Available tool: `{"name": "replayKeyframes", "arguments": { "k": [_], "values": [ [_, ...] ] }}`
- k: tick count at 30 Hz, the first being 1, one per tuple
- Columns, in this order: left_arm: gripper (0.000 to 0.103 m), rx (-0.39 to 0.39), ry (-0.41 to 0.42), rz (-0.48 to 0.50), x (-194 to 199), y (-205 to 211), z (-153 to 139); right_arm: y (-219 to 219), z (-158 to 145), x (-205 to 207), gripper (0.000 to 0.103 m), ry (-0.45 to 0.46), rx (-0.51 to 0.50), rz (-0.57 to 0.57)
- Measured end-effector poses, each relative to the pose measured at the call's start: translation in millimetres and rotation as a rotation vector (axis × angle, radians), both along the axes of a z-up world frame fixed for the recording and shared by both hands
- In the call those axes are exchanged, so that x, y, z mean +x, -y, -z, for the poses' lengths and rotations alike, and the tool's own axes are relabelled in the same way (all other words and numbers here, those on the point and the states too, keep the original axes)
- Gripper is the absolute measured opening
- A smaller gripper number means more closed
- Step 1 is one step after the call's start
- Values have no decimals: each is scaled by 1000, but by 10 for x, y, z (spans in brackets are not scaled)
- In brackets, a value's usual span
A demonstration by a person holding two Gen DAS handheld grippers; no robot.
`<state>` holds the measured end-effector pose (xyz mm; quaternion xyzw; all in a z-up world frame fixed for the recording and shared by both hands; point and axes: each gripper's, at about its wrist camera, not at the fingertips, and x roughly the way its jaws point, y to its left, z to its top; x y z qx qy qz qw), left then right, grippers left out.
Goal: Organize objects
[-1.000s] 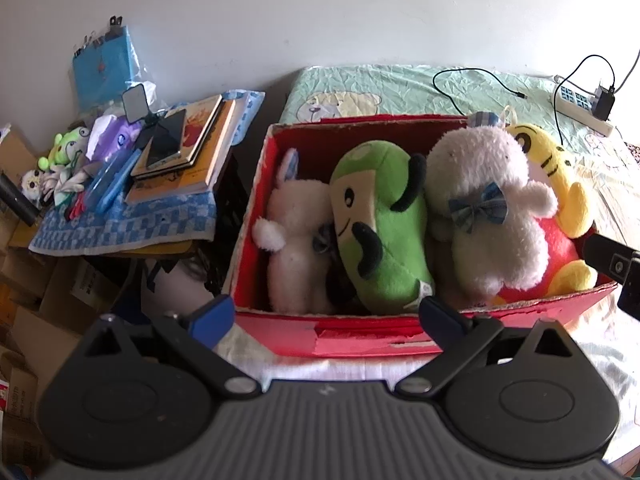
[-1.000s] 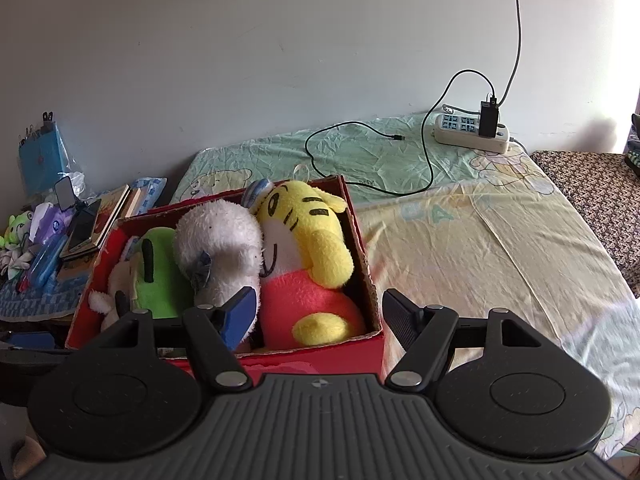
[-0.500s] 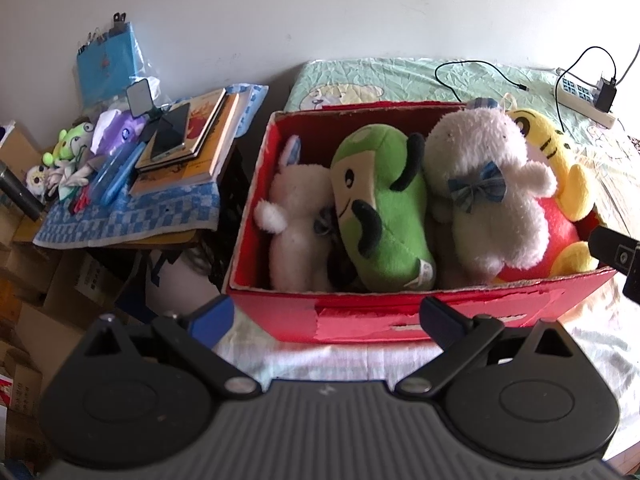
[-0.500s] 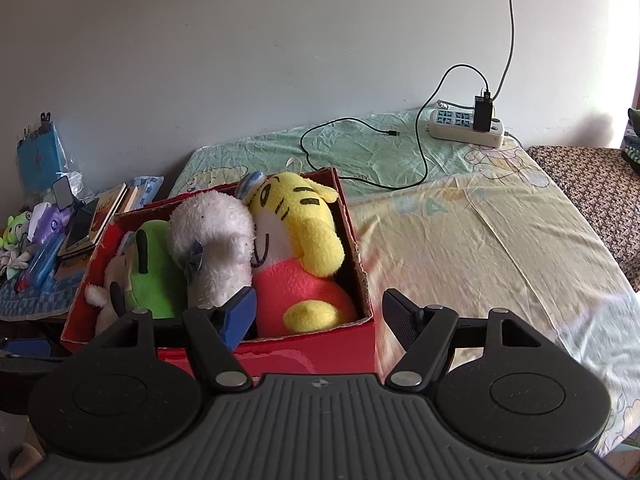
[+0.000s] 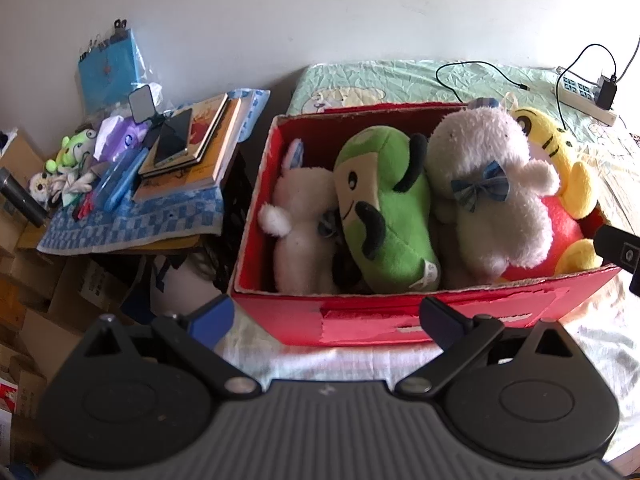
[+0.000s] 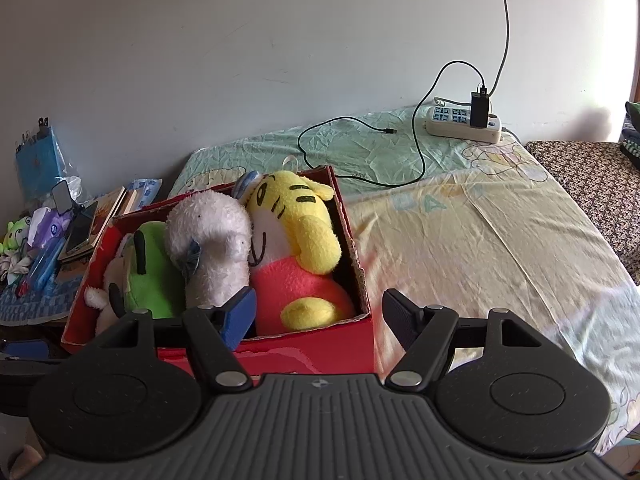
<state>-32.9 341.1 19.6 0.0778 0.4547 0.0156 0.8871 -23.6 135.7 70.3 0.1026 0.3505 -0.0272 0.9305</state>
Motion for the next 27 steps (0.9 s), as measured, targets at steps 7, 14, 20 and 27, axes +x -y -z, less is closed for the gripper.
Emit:
{"name": "replayKeyframes", "arguments": {
  "k": [7,14,20,27],
  "values": [
    [99,4,14,13,34,23,-26,-43,-17,26,72,17,8,-22],
    [99,8,25,23,96,32,-35,-70,10,92,71,20,13,-37],
    [99,8,28,29,165,33,-25,-85,38,161,71,15,19,-38],
    [99,4,29,33,247,45,3,-96,57,225,71,16,22,-36]
  ]
}}
